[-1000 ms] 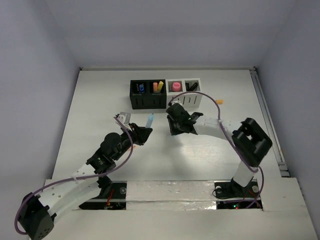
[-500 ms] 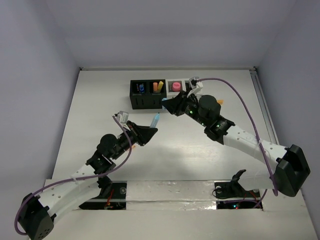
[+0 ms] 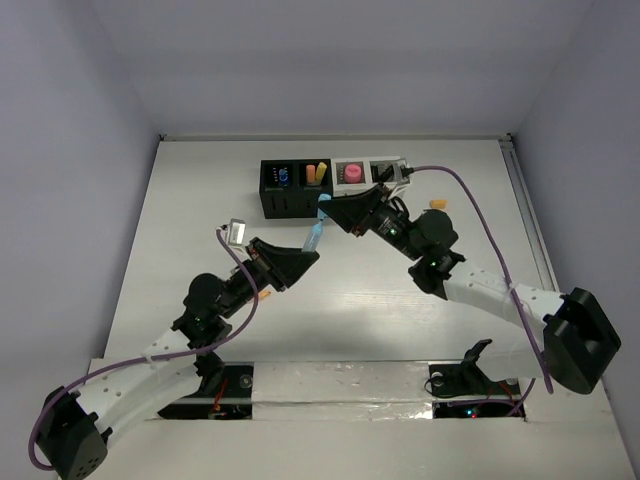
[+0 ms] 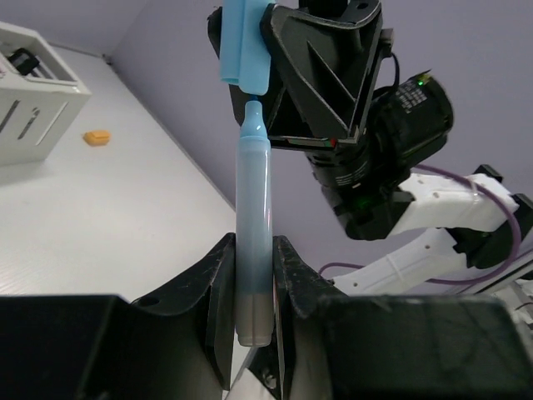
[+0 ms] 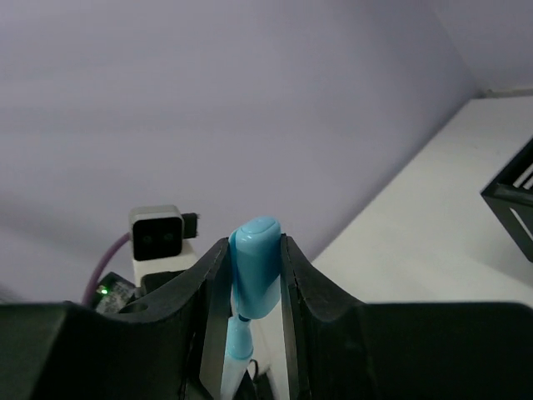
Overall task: Sort the stationery into containers
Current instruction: Close the pen cap on the pen.
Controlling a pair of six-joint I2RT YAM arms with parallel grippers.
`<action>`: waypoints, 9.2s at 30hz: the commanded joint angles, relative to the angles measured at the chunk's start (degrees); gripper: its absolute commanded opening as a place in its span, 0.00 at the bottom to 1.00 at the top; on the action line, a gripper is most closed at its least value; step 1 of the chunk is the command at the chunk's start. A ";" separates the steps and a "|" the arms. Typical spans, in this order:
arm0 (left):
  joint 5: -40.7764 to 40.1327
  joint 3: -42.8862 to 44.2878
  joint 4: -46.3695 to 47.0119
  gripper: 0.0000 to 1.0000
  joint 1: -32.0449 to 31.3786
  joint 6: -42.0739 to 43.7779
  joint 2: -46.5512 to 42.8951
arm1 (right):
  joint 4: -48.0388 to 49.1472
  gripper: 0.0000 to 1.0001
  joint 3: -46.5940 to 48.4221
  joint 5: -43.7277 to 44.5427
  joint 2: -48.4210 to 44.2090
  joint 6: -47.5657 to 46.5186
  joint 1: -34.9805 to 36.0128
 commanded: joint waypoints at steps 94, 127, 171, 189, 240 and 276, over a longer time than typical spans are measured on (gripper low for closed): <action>3.71 2.10 10.06 0.00 1.22 -1.68 -2.52 | 40.45 0.02 -2.01 -7.91 7.08 17.13 0.33; 7.66 5.44 39.76 0.00 2.80 -10.81 -0.24 | 50.12 0.09 8.26 -19.16 12.79 23.38 3.58; 16.00 17.30 45.76 0.00 3.33 -15.40 5.92 | 39.85 0.15 16.36 -32.62 15.17 14.59 5.52; 20.75 20.99 32.30 0.00 3.33 -7.22 8.29 | 35.62 0.08 16.09 -32.34 19.82 14.23 5.52; 7.75 18.62 2.68 0.00 3.33 11.41 -4.37 | -47.70 0.00 -3.15 -23.38 -1.62 -14.59 5.52; 15.13 21.96 14.37 0.00 16.77 0.34 2.76 | -35.83 0.00 -16.07 -23.38 0.31 -6.51 15.27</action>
